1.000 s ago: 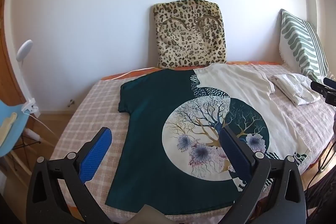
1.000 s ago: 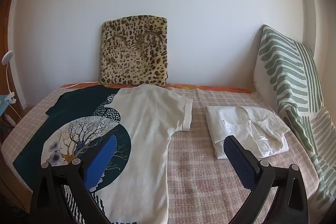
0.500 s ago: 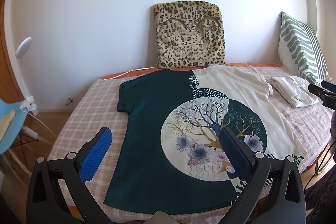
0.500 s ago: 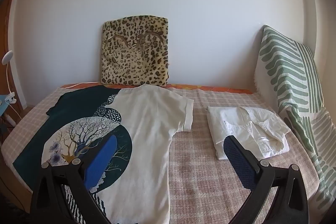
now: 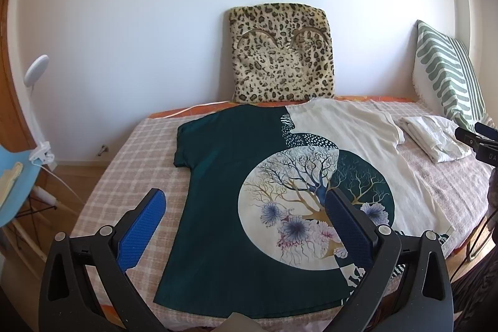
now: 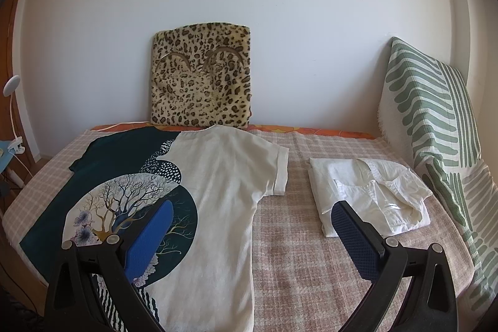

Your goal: Fold small clothes

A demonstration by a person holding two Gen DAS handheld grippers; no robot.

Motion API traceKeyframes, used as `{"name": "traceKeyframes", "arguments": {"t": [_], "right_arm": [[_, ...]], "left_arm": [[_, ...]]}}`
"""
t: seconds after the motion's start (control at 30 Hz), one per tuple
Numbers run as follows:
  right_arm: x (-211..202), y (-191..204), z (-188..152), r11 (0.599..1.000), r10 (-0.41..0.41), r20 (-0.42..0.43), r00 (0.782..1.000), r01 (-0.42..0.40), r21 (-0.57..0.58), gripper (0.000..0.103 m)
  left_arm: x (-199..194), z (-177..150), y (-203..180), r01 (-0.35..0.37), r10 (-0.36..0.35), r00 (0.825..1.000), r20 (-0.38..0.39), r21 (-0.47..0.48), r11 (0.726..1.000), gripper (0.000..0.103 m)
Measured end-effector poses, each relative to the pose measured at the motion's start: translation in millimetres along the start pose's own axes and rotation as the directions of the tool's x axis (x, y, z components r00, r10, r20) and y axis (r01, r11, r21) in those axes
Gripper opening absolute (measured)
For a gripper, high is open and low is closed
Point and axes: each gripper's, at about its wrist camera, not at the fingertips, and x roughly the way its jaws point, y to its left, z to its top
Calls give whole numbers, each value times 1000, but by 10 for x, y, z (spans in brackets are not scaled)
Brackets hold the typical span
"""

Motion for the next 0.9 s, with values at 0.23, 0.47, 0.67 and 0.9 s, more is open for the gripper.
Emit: {"name": "traceKeyframes", "arguments": {"t": [0.23, 0.47, 0.67, 0.9], "right_arm": [[-1, 4, -2, 1000, 0, 0, 1000, 0, 0, 103], [-1, 1, -1, 1000, 1, 0, 1000, -1, 2, 103], [-2, 3, -2, 1000, 0, 0, 1000, 0, 0, 103], [-3, 6, -4, 1000, -1, 0, 1000, 1, 0, 103]], "left_arm": [[-3, -16, -8, -4, 4, 1000, 2, 0, 1000, 102], [7, -8, -29, 7, -7, 1000, -7, 3, 1000, 102], [16, -1, -23, 4, -4, 1000, -6, 1, 1000, 102], [10, -5, -21, 2, -2, 1000, -4, 4, 1000, 102]]}}
